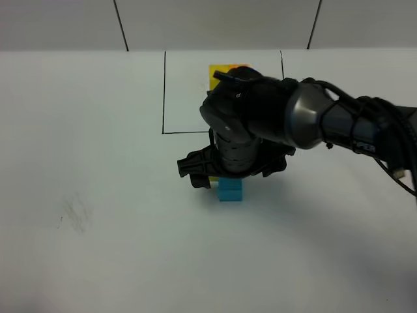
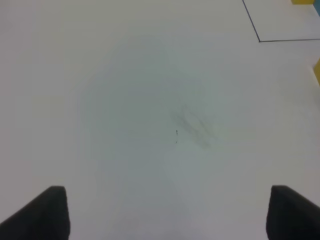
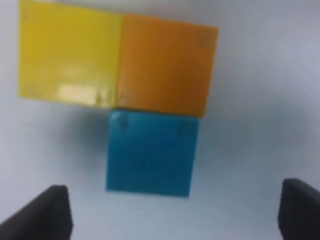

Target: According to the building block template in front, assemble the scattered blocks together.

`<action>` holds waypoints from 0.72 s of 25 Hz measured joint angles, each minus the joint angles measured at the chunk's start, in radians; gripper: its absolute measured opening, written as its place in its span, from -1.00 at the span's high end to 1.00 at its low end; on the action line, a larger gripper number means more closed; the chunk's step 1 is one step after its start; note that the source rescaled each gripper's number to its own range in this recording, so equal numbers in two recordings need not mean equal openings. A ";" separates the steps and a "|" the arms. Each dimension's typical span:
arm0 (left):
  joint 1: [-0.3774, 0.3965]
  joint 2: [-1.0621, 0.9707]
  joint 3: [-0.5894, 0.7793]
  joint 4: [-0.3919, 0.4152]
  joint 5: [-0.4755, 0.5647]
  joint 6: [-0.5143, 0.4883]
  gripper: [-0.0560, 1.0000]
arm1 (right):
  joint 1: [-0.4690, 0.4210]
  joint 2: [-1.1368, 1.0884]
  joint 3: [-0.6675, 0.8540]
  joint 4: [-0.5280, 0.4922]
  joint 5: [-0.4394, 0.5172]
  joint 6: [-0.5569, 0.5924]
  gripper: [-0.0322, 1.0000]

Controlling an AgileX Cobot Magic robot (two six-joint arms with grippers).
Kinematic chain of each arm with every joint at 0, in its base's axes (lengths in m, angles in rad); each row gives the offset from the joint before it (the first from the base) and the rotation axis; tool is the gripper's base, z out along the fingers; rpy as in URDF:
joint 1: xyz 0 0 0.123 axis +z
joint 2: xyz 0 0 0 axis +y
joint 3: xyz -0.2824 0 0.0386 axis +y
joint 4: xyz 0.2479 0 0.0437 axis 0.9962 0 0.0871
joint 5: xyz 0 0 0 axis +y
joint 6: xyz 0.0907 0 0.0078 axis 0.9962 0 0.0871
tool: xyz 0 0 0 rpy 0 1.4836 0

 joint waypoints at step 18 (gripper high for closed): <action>0.000 0.000 0.000 0.000 0.000 0.000 -0.40 | -0.525 -0.650 0.000 -0.159 -0.045 -0.676 -0.99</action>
